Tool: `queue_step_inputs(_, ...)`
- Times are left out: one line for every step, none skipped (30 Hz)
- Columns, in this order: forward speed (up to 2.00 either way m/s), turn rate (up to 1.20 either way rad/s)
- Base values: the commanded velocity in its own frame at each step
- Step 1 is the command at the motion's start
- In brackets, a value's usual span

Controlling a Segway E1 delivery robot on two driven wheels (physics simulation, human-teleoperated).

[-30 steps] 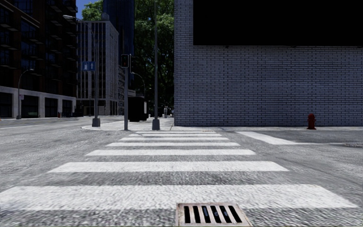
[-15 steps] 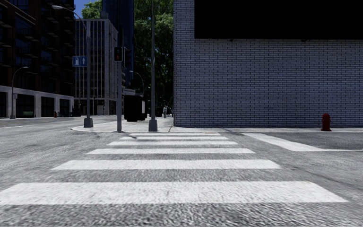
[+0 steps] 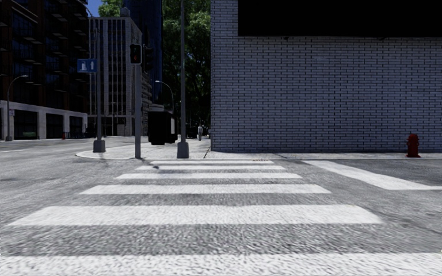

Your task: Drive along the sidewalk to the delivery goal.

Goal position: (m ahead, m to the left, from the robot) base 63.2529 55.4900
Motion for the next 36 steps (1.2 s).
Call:
queue_step_inputs(1.4,0.0)
queue_step_inputs(1.4,0.0)
queue_step_inputs(1.45,0.0)
queue_step_inputs(1.48,0.0)
queue_step_inputs(1.5,0.0)
queue_step_inputs(1.5,0.0)
queue_step_inputs(1.5,0.0)
queue_step_inputs(1.5,0.0)
queue_step_inputs(1.5,0.0)
queue_step_inputs(1.5,0.0)
queue_step_inputs(1.5,0.0)
queue_step_inputs(1.5,0.0)
queue_step_inputs(1.5,0.0)
queue_step_inputs(1.54,0.0)
queue_step_inputs(1.68,0.0)
queue_step_inputs(2.0,0.0)
queue_step_inputs(2.0,0.0)
queue_step_inputs(2.0,0.0)
queue_step_inputs(2.0,0.0)
queue_step_inputs(2.0,0.0)
queue_step_inputs(2.0,0.0)
queue_step_inputs(2.0,0.0)
queue_step_inputs(2.0,0.0)
queue_step_inputs(2.0,0.0)
queue_step_inputs(2.0,0.0)
queue_step_inputs(2.0,0.0)
queue_step_inputs(2.0,0.0)
queue_step_inputs(2.0,0.0)
queue_step_inputs(2.0,0.0)
queue_step_inputs(2.0,0.0)
queue_step_inputs(2.0,0.0)
queue_step_inputs(2.0,0.0)
queue_step_inputs(2.0,0.0)
queue_step_inputs(2.0,0.0)
queue_step_inputs(2.0,0.0)
queue_step_inputs(2.0,0.0)
